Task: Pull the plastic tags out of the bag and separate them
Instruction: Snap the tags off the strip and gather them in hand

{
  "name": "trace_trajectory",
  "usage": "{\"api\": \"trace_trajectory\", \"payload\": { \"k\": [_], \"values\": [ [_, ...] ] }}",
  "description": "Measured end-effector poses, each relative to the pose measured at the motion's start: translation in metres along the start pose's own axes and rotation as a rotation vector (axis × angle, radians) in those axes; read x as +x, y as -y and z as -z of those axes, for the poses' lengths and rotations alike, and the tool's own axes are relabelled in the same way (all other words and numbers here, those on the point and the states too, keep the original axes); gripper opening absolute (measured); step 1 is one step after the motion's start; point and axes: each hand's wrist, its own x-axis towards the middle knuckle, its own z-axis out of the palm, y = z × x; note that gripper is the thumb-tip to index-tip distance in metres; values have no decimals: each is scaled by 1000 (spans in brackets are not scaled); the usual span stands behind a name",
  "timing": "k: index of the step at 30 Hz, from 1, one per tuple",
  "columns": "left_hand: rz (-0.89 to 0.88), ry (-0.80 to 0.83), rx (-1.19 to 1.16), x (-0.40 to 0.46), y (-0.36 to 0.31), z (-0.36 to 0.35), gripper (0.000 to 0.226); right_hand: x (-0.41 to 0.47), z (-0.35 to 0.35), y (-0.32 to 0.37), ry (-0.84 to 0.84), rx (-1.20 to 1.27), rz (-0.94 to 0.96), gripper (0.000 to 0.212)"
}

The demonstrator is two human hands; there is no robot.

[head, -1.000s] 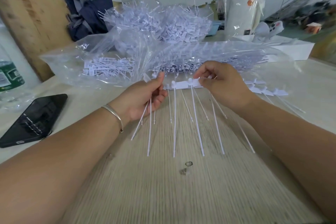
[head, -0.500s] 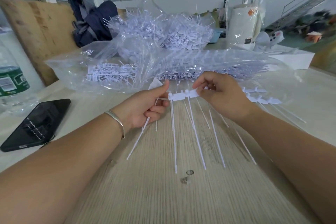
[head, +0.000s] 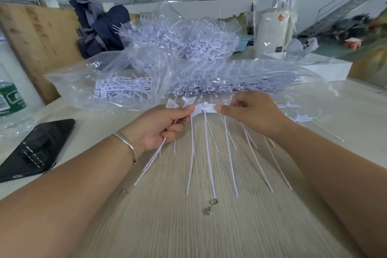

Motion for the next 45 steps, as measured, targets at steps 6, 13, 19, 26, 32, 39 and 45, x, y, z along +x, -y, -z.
{"api": "trace_trajectory", "payload": {
  "k": [6,13,19,26,32,39,45],
  "values": [
    [-26,58,4,-3,1,-3,14,2,1,1,-48,179,-58,60],
    [-57,134,-3,-5,0,-3,14,-2,0,4,61,295,-65,56],
    [-65,191,3,-7,0,-8,11,-4,-3,7,125,351,-36,56],
    [-58,244,-55,-10,0,-15,10,-7,-12,10,171,348,17,61],
    [-56,196,20,-11,-3,-17,23,-4,-11,7,71,286,28,65],
    [-98,142,117,-11,-6,-13,29,-4,-12,4,-5,225,30,64],
    [-127,-40,238,-8,-2,-10,26,-2,-13,-1,-50,142,16,43]
  ]
}}
